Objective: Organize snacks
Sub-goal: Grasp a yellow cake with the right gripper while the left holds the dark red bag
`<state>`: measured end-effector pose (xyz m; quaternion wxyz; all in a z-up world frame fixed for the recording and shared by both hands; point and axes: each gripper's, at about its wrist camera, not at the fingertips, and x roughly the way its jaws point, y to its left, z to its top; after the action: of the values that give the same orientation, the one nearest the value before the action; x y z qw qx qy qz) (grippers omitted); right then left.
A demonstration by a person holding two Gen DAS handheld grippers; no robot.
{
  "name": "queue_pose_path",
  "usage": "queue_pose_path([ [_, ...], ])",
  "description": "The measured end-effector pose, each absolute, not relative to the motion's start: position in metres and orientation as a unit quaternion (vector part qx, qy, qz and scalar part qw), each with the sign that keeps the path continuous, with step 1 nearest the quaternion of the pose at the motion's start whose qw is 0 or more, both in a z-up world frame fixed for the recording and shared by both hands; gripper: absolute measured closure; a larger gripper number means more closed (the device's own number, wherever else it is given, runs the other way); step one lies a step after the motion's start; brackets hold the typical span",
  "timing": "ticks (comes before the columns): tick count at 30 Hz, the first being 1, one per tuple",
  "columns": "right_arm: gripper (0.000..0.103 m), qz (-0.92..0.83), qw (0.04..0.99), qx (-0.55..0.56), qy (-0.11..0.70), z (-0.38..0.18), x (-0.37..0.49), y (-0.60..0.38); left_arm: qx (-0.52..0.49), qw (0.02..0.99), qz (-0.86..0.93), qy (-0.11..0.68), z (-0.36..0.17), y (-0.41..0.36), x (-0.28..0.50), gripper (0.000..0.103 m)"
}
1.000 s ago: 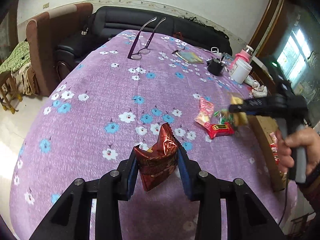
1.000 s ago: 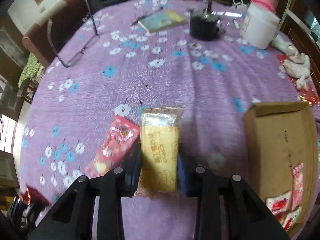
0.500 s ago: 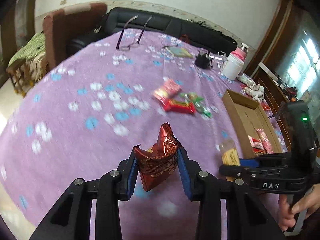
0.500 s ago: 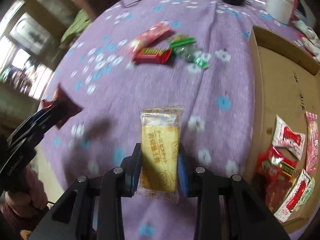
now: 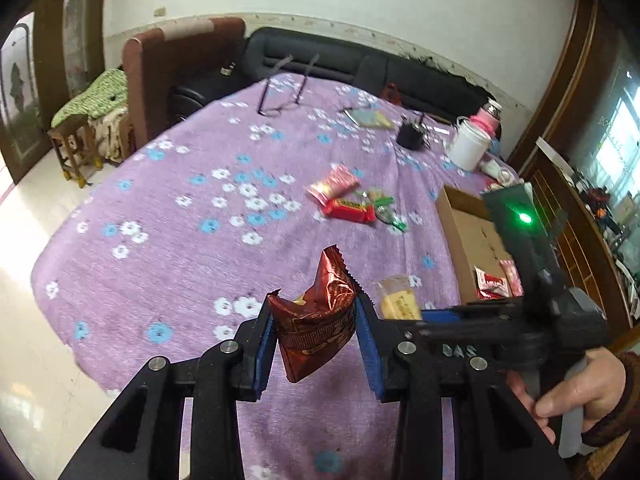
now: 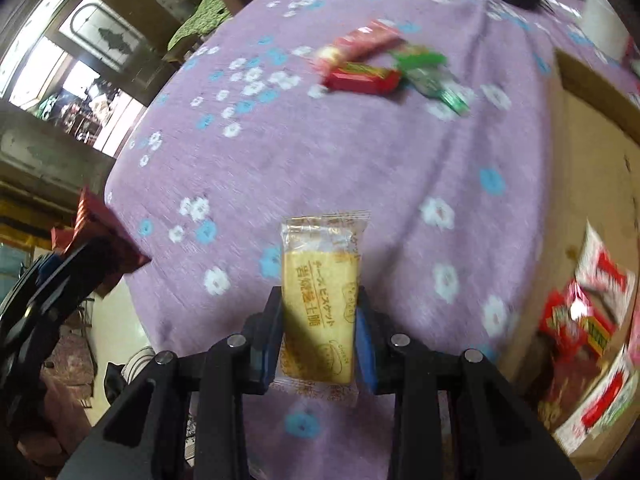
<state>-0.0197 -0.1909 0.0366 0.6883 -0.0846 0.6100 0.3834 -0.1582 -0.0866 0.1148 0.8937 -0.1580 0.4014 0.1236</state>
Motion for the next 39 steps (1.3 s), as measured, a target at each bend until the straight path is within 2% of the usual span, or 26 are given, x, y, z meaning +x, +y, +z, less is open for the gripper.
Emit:
queue_pose_path([
  [17, 0.071, 0.427, 0.654, -0.112, 0.614, 0.027, -0.034, -0.135, -0.168, 0.878, 0.18, 0.41, 0.104, -0.077, -0.197, 0.064],
  [32, 0.071, 0.421, 0.673, -0.081, 0.603, 0.045, -0.026, -0.165, -0.142, 0.888, 0.155, 0.408, 0.117, -0.097, -0.187, 0.064],
  [39, 0.071, 0.388, 0.712, -0.028, 0.584, 0.067, -0.008, -0.22, -0.12, 0.9, 0.102, 0.406, 0.127, -0.12, -0.16, 0.064],
])
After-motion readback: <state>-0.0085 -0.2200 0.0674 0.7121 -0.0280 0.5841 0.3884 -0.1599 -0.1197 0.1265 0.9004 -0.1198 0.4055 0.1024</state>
